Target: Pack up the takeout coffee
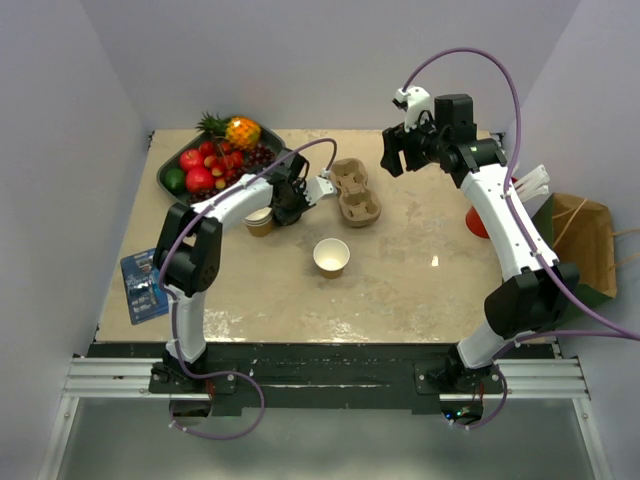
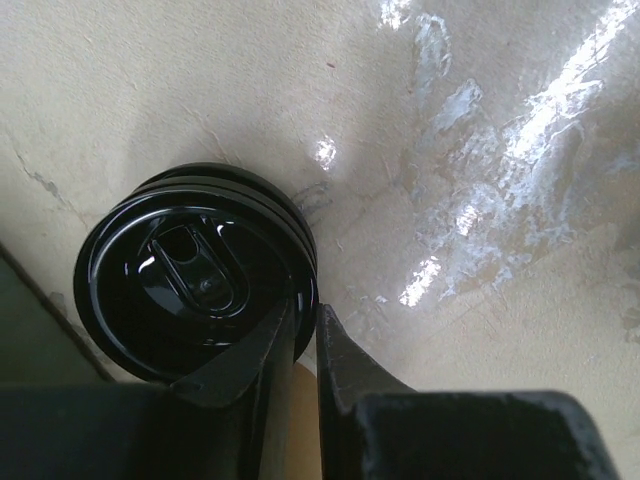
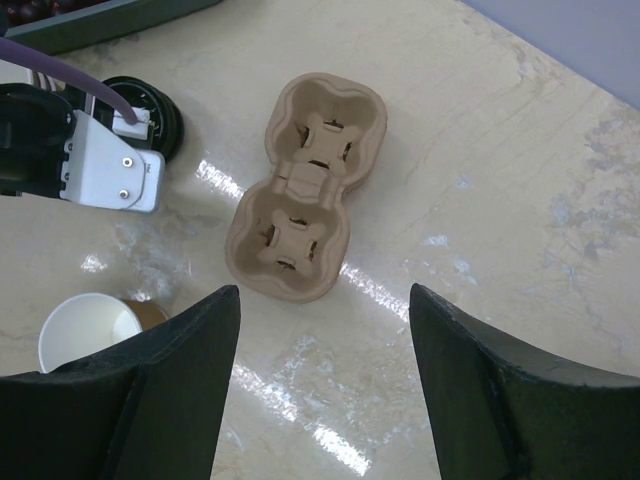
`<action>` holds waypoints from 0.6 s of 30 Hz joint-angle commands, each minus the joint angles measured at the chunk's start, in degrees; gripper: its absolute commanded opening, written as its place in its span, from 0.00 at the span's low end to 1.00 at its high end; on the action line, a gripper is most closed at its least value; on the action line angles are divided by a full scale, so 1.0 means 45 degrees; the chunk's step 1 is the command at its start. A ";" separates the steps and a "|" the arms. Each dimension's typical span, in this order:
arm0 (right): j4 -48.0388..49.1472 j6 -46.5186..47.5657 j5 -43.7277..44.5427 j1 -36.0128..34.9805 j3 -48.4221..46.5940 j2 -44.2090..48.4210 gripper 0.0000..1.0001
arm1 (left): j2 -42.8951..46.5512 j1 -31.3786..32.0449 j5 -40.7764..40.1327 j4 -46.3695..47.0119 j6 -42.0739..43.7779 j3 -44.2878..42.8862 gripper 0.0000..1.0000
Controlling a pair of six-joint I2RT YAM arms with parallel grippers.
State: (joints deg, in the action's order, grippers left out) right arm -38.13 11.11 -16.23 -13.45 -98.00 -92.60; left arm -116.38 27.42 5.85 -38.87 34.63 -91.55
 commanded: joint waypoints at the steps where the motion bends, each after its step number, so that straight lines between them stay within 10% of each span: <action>1: 0.0368 -0.0165 -0.0319 0.0001 -0.0235 0.0069 0.72 | 0.0255 0.0059 -0.0459 0.0824 -0.0235 0.0343 0.20; 18: 0.0387 -0.0185 -0.0300 0.0001 -0.0040 0.0226 0.72 | 0.0920 0.0391 -0.0948 0.1296 -0.0078 0.0989 0.22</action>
State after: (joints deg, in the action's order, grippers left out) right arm -38.11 11.09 -16.25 -13.45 -98.00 -92.60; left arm -115.98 29.06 2.04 -33.87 34.74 -85.84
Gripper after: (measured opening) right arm 0.720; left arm 0.230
